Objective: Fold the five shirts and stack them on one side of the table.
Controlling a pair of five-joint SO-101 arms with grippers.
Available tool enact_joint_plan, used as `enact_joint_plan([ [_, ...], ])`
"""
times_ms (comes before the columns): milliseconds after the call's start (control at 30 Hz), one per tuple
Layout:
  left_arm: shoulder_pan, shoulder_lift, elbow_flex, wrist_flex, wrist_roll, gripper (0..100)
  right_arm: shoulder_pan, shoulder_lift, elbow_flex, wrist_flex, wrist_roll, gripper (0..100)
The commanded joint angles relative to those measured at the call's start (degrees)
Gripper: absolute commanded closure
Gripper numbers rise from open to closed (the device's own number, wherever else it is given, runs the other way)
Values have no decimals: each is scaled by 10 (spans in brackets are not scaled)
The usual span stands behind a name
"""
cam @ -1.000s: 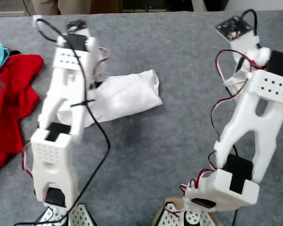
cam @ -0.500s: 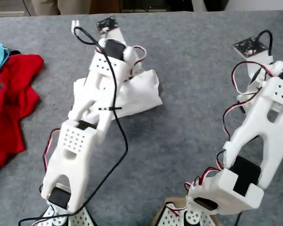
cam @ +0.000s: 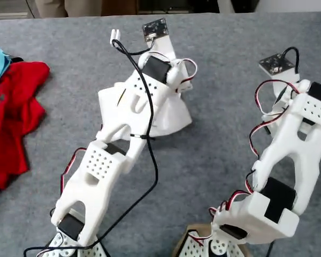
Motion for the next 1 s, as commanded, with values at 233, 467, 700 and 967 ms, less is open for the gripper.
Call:
enact_joint_plan([
  [233,0,-6,59,-51,0,965,-1,-34,4,-21,-4,921],
  [467,-33,-8,69,-30,23,832,-8,-34,6,-19,-4,921],
  [700,-108,-13,-31,56,-4,833,-39,-34,-1,-4,-7,921],
  [967,-236,-13,-76,125,-25,833,-178,-27,-103,81,-52,921],
])
